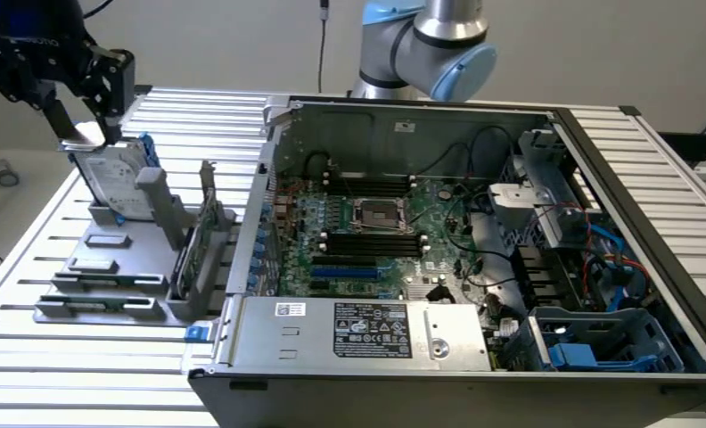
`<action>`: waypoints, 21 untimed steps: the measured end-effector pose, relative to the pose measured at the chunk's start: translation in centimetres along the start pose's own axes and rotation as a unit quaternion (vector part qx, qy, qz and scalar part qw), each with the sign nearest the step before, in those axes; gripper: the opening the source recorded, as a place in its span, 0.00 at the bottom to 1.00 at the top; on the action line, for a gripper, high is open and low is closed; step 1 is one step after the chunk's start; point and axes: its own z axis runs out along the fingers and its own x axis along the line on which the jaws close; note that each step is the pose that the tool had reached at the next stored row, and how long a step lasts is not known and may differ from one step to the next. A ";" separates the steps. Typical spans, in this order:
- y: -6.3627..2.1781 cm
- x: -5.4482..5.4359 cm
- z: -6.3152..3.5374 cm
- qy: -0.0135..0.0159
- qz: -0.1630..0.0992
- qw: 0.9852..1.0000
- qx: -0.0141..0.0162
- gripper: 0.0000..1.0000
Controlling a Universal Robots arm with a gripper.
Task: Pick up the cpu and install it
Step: 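Pick up the cpu and move it towards the insertion slot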
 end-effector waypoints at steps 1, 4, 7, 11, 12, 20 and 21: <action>0.03 -0.4 -0.23 0.002 0.000 1.000 0.000 0.55; 0.12 -1.5 -0.85 0.006 0.000 1.000 0.000 0.55; 0.21 -2.7 -1.35 0.010 0.001 1.000 0.001 0.55; 0.33 -4.3 -1.87 0.015 0.001 1.000 0.001 0.55; 0.36 -4.8 -1.98 0.016 0.001 1.000 0.001 0.55; 0.58 -8.4 -2.65 0.022 0.001 1.000 0.001 0.55; 0.61 -8.8 -2.71 0.023 0.001 1.000 0.001 0.55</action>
